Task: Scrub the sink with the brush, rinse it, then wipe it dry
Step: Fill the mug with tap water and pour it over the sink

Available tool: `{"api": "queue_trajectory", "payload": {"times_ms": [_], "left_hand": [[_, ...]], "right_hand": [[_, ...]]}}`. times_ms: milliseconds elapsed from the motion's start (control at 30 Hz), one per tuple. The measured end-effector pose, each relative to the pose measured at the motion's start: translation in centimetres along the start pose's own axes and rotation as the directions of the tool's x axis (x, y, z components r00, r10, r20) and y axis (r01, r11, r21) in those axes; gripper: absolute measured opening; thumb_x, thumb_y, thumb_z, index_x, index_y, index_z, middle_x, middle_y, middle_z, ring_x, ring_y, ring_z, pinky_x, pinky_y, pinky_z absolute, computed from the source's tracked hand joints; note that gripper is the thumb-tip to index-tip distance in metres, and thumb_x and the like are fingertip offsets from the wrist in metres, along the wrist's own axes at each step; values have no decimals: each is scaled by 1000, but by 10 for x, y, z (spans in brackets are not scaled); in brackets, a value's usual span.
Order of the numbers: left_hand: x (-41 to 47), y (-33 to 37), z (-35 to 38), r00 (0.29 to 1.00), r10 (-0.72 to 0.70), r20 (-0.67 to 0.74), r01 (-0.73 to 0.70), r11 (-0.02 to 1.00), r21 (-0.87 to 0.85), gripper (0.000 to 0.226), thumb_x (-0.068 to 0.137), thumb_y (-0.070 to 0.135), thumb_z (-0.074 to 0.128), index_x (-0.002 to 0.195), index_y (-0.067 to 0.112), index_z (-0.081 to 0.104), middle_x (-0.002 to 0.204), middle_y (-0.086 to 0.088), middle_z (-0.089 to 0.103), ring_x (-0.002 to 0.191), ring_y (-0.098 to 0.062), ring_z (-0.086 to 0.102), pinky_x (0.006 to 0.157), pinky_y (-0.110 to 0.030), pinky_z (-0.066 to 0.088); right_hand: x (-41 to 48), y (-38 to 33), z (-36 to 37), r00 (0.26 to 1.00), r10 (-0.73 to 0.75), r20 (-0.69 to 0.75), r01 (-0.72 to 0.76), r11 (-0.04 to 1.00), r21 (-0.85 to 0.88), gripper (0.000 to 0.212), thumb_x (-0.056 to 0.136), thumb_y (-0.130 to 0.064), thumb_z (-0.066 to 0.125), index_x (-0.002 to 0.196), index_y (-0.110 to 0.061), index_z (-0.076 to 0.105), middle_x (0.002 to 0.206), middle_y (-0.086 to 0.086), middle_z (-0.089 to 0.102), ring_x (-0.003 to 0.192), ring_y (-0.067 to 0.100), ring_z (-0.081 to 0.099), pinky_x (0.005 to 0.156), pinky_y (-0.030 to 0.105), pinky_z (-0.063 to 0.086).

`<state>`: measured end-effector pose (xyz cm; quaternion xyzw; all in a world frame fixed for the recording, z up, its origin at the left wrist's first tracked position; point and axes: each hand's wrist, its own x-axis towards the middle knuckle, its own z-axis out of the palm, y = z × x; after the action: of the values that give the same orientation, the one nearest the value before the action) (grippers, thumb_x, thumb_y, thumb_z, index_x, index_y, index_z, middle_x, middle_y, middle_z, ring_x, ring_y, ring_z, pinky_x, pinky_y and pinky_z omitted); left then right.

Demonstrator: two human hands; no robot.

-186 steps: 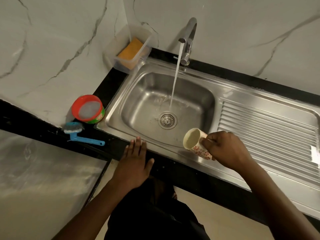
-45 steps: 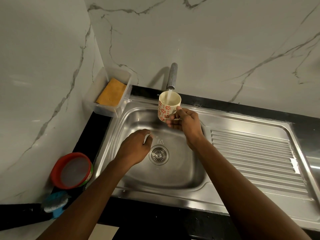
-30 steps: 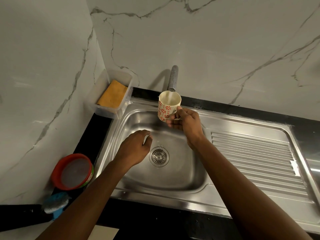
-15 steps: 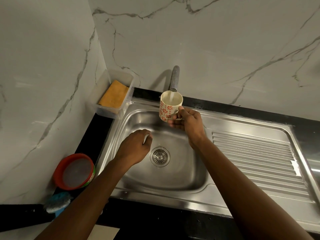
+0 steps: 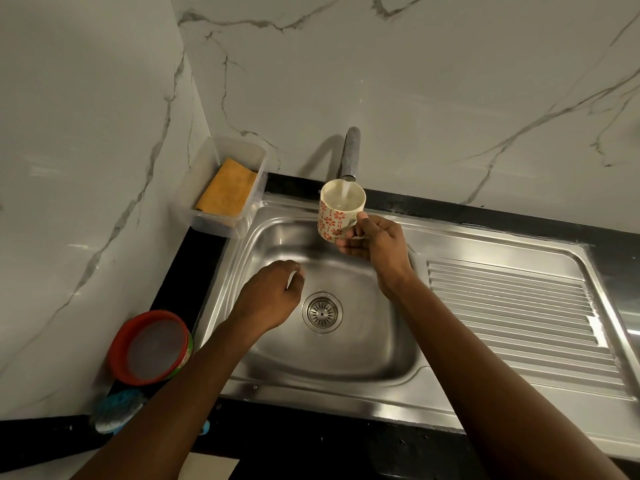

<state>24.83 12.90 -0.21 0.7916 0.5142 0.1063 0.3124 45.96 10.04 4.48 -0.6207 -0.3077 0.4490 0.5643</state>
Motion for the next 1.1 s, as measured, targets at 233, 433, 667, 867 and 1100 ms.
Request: {"api": "queue_trajectory", "payload": {"times_ms": [233,433,667,867,1100], "left_hand": [[4,-9,1,1000,0,-9,0,1000,3,27,105,29,48,120,22,69,125,3,69,111,-21,65,97,-38,52],[-6,-49,17,946,-120,302,-18,908,418,48,106,37,39,148,17,52,163,-4,39,152,-24,32,127,-45,18],[-22,-84,9,870,-185,457,-158,775,613,51,105,31,37,154,14,45,170,-7,23,160,-29,7,128,-51,-6],[-29,-98,-1,850,-201,487,-222,702,677,53,101,33,40,152,17,47,172,-6,17,160,-27,0,128,-52,-5],[-31,-95,10,843,-154,516,-282,691,666,49,101,34,38,143,17,59,168,-4,31,160,-25,5,127,-51,-11]], "right_hand": [[-2,19,-8,1000,11,24,-11,1000,-11,37,111,-25,48,99,5,68,95,25,73,86,31,74,83,42,64],[-16,75,-13,985,172,7,-171,979,-114,41,110,-21,49,94,11,68,86,24,72,78,34,72,81,49,62],[11,121,58,939,344,-15,-334,898,-286,23,101,-19,53,97,-6,72,92,24,76,71,29,74,65,44,64],[-6,127,66,842,376,386,99,596,-797,27,98,-24,54,94,-10,76,87,9,77,80,22,73,73,34,59],[-21,122,6,772,508,382,5,596,-803,27,102,-16,53,91,0,72,77,11,76,62,17,74,70,41,65]]}}
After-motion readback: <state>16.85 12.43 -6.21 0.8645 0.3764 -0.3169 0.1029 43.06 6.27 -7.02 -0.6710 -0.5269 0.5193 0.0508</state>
